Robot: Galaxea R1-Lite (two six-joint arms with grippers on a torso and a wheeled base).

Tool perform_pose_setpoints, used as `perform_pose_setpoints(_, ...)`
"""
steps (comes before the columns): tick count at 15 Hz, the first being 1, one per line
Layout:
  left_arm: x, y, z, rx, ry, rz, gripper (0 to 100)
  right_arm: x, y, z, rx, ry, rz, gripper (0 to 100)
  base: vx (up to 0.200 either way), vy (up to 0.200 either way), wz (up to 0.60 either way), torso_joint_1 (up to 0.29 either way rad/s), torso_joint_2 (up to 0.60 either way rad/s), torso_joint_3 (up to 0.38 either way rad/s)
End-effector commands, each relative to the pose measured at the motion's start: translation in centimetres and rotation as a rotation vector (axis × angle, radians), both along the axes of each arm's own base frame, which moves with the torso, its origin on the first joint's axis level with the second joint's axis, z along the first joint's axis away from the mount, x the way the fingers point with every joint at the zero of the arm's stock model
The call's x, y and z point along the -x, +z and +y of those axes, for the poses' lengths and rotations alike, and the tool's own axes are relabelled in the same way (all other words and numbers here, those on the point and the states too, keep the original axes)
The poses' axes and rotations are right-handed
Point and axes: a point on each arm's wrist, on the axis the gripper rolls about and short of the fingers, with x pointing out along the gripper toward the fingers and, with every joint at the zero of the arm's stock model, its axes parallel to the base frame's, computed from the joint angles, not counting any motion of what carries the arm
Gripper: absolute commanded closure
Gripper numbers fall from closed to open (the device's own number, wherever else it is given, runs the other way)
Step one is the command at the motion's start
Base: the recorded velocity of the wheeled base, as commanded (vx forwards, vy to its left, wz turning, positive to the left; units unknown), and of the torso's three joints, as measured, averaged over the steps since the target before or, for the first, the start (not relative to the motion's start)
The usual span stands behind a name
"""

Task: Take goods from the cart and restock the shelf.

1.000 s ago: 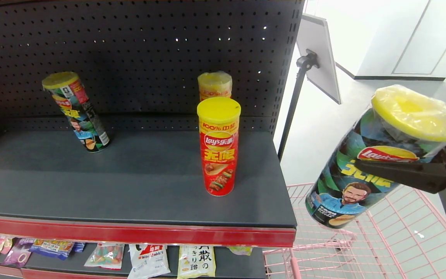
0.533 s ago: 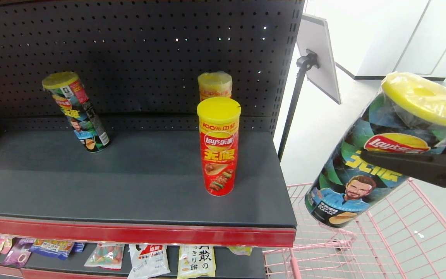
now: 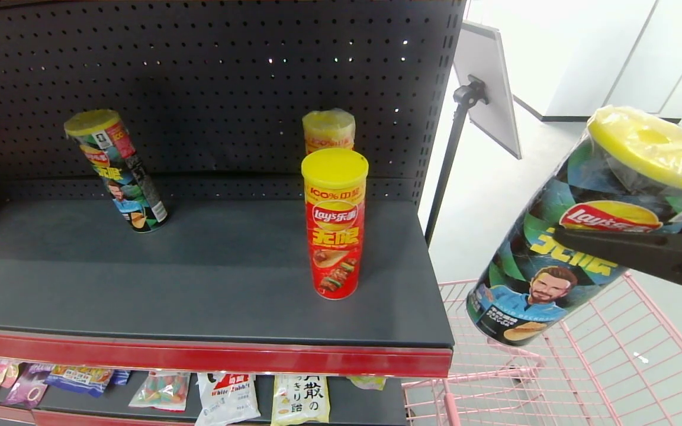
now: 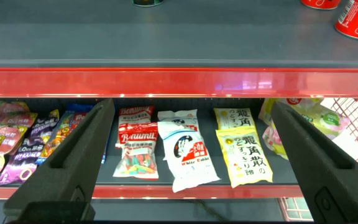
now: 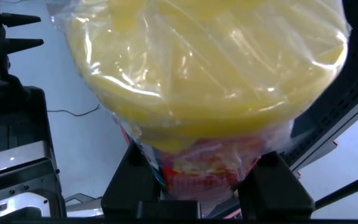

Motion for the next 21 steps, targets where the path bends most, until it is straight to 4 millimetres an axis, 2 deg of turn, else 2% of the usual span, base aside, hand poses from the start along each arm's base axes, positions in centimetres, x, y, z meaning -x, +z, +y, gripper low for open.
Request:
perform_pose_setpoints(1,0.0,0.0,0.0,0.000,0.000,0.001,0,0.0,0.0,0.0,0.000,0.001,-0.001,100,0.000,0.000,0.00,0.000,0.00,0.000)
perform_pose_setpoints(2,0.0,0.0,0.0,0.000,0.000,0.001,0,-0.1,0.0,0.0,0.001,0.001,0.001,100,0.000,0.000,0.00,0.000,0.00,0.000)
perform_pose_setpoints(12,0.0,0.0,0.0,0.000,0.000,0.001,0,0.0,0.0,0.0,0.000,0.000,-0.001,100,0.000,0.200,0.00,0.005,0.00,0.002)
perform_pose_setpoints(21,0.0,0.0,0.0,0.000,0.000,0.001,0,3.0,0.4,-0.2,-0.022,0.063,-0.050,100,0.000,0.200,0.00,0.002,0.00,0.004)
